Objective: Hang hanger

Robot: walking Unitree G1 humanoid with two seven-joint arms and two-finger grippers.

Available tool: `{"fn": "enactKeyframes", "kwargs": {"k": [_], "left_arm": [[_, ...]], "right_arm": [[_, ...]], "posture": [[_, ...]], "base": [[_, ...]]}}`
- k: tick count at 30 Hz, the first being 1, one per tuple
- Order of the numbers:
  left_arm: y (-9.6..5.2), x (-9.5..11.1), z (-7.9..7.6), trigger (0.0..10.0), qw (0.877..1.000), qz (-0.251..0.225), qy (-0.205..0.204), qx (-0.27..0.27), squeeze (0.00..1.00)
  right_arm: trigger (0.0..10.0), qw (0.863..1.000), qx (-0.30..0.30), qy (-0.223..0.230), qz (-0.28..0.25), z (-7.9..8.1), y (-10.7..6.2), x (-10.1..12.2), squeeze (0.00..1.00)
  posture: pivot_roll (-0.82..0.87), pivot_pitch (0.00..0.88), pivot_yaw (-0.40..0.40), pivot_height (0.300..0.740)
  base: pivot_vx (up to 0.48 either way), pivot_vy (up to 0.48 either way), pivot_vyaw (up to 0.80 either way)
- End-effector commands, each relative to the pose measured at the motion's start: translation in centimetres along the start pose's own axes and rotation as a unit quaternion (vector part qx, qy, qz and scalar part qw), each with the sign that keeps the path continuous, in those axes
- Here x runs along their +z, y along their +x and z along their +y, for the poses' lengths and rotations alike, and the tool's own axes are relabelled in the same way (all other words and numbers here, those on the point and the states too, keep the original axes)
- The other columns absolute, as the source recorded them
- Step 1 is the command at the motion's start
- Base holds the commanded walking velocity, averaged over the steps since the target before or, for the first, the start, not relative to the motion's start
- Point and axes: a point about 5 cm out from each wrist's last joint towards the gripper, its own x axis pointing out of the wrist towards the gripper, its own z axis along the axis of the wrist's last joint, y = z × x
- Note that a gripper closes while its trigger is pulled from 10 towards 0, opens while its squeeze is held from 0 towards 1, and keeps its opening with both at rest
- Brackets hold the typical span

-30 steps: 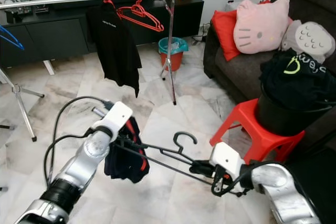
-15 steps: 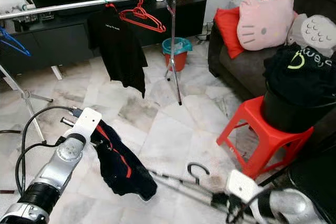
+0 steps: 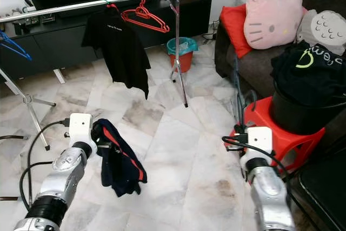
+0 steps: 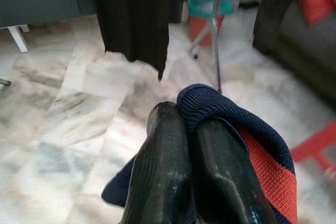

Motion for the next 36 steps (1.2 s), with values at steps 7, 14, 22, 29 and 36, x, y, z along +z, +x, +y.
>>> {"fn": "enactKeyframes", "kwargs": {"k": [7,14,22,29,36], "left_arm": [[-0.7,1.5,1.1,10.0,0.995,-0.077,-0.06,0.013,0.0],[-0.2,2.3,0.2,10.0,0.994,-0.081,-0.071,-0.014,0.0],[-0.2,2.3,-1.7,10.0,0.994,-0.074,-0.047,-0.065,0.0],[-0.4,2.3,-1.5,10.0,0.994,-0.067,-0.034,-0.077,0.0],[-0.3,2.1,-1.9,10.0,0.994,-0.063,-0.039,-0.081,0.0]], "right_arm": [[10.0,0.999,-0.03,0.017,-0.02,1.4,-0.2,0.1,0.0],[10.0,0.999,-0.035,0.027,-0.028,2.8,-0.3,0.2,0.0],[10.0,0.997,-0.056,0.039,-0.039,2.6,-0.9,0.3,0.0],[10.0,0.998,-0.043,0.031,-0.042,3.7,-0.4,0.6,0.0],[10.0,0.999,-0.035,0.007,-0.036,3.9,-0.6,0.4,0.0]], "posture": [[-0.05,0.0,0.043,0.74],[-0.09,0.0,0.066,0.74],[-0.08,0.0,0.09,0.74],[-0.09,0.0,0.122,0.74],[-0.1,0.0,0.132,0.74]], "base": [[0.0,0.0,0.0],[0.0,0.0,0.0],[0.0,0.0,0.0],[0.0,0.124,0.0],[0.0,0.3,0.2]]}}
